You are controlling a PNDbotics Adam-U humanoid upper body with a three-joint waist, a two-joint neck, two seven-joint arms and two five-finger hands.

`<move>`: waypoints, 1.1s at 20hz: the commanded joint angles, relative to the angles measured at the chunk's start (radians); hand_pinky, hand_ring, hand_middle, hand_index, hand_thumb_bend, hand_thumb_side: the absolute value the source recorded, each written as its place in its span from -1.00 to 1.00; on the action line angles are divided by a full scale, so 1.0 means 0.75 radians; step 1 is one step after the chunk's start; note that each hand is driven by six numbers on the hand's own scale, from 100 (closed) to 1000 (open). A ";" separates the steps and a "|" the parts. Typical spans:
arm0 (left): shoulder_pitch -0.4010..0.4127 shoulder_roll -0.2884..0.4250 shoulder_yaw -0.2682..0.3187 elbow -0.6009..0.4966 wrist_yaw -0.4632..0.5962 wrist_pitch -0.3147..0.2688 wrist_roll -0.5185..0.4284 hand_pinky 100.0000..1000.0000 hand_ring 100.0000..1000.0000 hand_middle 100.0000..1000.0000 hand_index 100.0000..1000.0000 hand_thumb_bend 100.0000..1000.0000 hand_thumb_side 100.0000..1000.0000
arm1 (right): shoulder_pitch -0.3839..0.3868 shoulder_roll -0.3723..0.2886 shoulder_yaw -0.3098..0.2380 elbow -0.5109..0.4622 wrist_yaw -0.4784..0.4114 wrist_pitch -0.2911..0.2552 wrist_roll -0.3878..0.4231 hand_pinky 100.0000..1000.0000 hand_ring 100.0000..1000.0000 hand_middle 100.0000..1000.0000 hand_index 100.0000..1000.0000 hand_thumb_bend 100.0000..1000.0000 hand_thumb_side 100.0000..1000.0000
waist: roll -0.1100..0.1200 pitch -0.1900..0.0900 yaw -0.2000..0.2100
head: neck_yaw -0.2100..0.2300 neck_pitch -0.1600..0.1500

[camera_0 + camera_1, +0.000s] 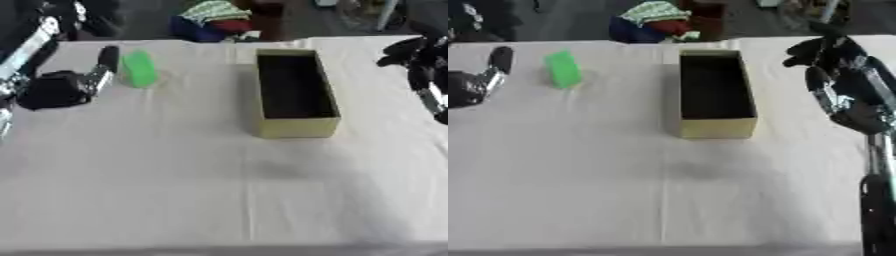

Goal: Pick up objects on the table and place them in the box.

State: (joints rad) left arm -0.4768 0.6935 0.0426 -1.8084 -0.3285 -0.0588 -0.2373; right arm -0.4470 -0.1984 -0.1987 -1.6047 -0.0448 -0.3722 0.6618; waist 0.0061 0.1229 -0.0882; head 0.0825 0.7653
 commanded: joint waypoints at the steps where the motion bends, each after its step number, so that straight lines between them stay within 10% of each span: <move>1: -0.121 0.116 0.038 0.197 -0.040 0.029 0.073 0.34 0.32 0.34 0.77 -1.00 -0.21 | -0.010 -0.020 0.006 -0.013 0.005 -0.002 0.003 0.64 0.39 0.41 0.99 -1.00 -0.17 | 0.006 -0.023 -0.004 | 0.010 0.006; 15: -0.664 0.042 0.003 1.299 -0.453 0.006 0.156 0.35 0.32 0.34 0.77 -1.00 -0.02 | -0.016 -0.007 0.040 -0.005 -0.008 -0.004 0.041 0.64 0.39 0.41 0.99 -1.00 -0.17 | 0.020 -0.031 -0.072 | 0.074 0.006; 22: -0.730 -0.047 -0.005 1.523 -0.606 -0.070 0.190 0.37 0.36 0.40 0.80 -1.00 0.27 | -0.029 -0.005 0.055 -0.004 -0.017 -0.002 0.062 0.64 0.39 0.40 0.99 -1.00 -0.17 | 0.033 -0.014 -0.112 | 0.120 0.006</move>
State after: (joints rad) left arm -0.9970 0.6432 0.0371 -0.6727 -0.7629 -0.0997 -0.0959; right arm -0.4494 -0.1908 -0.1591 -1.5978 -0.0488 -0.3721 0.7027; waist 0.0301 0.1269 -0.1727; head 0.1651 0.7653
